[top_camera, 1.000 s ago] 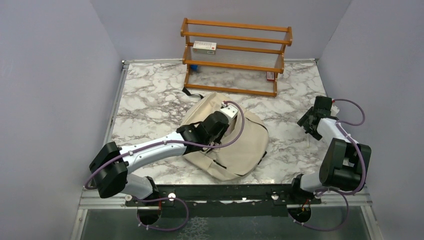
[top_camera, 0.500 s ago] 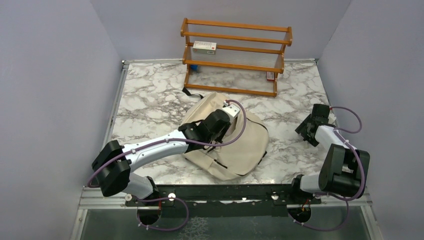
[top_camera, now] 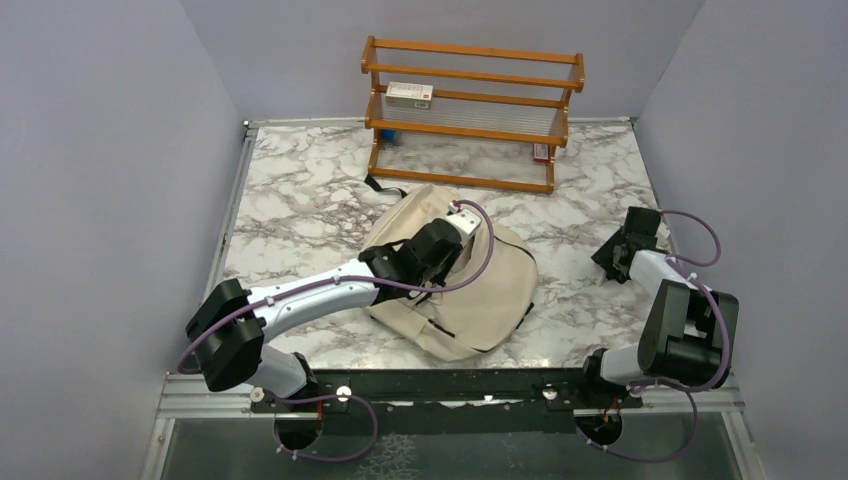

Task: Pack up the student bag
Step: Pick up the stationery from the center of the board.

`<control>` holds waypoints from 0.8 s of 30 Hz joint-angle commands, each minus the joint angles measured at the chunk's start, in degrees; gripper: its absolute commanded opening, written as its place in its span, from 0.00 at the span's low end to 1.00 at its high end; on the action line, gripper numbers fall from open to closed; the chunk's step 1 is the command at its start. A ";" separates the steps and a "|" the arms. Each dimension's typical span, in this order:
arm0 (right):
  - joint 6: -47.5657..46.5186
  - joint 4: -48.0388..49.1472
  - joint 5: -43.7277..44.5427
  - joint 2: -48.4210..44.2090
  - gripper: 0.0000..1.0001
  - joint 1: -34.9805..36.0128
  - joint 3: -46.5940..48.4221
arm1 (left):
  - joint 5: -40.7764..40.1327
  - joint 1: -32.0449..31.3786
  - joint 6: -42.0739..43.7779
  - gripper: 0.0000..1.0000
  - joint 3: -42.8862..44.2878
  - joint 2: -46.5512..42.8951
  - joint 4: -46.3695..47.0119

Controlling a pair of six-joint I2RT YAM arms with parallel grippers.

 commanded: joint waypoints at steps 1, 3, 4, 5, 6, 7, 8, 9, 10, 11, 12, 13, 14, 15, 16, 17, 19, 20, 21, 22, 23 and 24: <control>-0.19 1.41 -3.50 2.93 0.41 -0.27 -1.42 | 0.81 0.17 -0.01 0.00 3.18 0.70 2.50; -1.56 2.12 -4.26 2.87 0.28 -0.23 -1.34 | 0.54 0.15 -0.01 0.00 3.36 0.95 2.54; -2.08 2.65 -5.04 2.59 0.22 -0.19 -1.44 | 0.25 0.17 -0.08 0.00 3.49 1.09 2.44; -2.47 3.28 -6.10 2.02 0.15 -0.20 -1.57 | -0.14 0.17 -0.22 0.00 3.60 1.20 2.26; -2.89 3.77 -6.74 1.50 0.10 -0.14 -1.76 | -0.60 0.23 -0.50 0.00 3.65 1.30 2.16; -3.13 4.22 -8.95 0.88 0.05 -0.14 -1.90 | -0.96 0.30 -0.73 0.00 3.70 1.36 2.12; -3.37 4.57 -10.31 0.23 0.01 -0.14 -1.91 | -1.32 0.38 -1.13 0.00 3.76 1.38 2.14; -3.41 4.67 -11.61 -0.63 0.01 -0.14 -1.98 | -1.67 0.55 -1.56 0.00 3.89 1.33 2.14; -3.35 4.74 -13.10 -1.74 0.01 -0.14 -1.99 | -1.96 0.71 -2.04 0.00 4.06 1.30 2.14; -3.13 4.88 -14.57 -3.04 0.01 -0.14 -2.08 | -2.37 0.90 -2.49 0.00 4.18 1.24 2.21; -3.02 5.14 -16.55 -4.65 0.01 -0.14 -2.08 | -2.78 1.07 -2.91 0.00 4.32 1.16 2.35; -2.88 5.39 -18.72 -6.19 0.01 -0.14 -2.08 | -3.09 1.27 -3.32 0.00 4.37 1.03 2.48; -2.65 5.61 -21.00 -8.01 0.01 -0.15 -2.02 | -3.32 1.49 -3.61 0.00 4.46 0.98 2.75; -2.49 5.96 -23.66 -9.70 0.01 -0.14 -2.00 | -3.51 1.65 -4.02 0.00 4.47 0.83 2.87; -2.22 6.39 -26.03 -11.39 0.01 -0.14 -1.95 | -3.62 1.86 -4.38 0.00 4.39 0.73 3.14; -1.67 6.71 -28.69 -13.06 0.01 -0.14 -1.89 | -3.63 2.05 -4.84 0.00 4.32 0.66 3.40; -0.39 5.79 -31.96 -15.33 0.01 -0.14 -1.07 | -3.63 2.33 -5.66 0.00 4.07 0.62 3.90; 0.23 5.18 -34.01 -16.19 0.01 -0.15 -0.65 | -3.70 2.48 -6.10 0.00 3.85 0.58 4.18; 0.99 4.75 -36.03 -16.94 0.01 -0.10 -0.26 | -3.72 2.61 -6.61 0.00 3.59 0.46 4.54; 1.86 4.42 -37.87 -17.62 0.01 0.11 -0.05 | -3.66 2.77 -6.95 0.00 3.25 0.37 5.03; 2.69 4.13 -39.57 -18.23 0.01 0.50 0.14 | -3.52 2.92 -7.30 0.00 2.93 0.28 5.54; 3.57 3.94 -41.03 -18.82 0.01 0.98 0.30 | -3.47 3.04 -7.57 0.00 2.70 0.25 5.98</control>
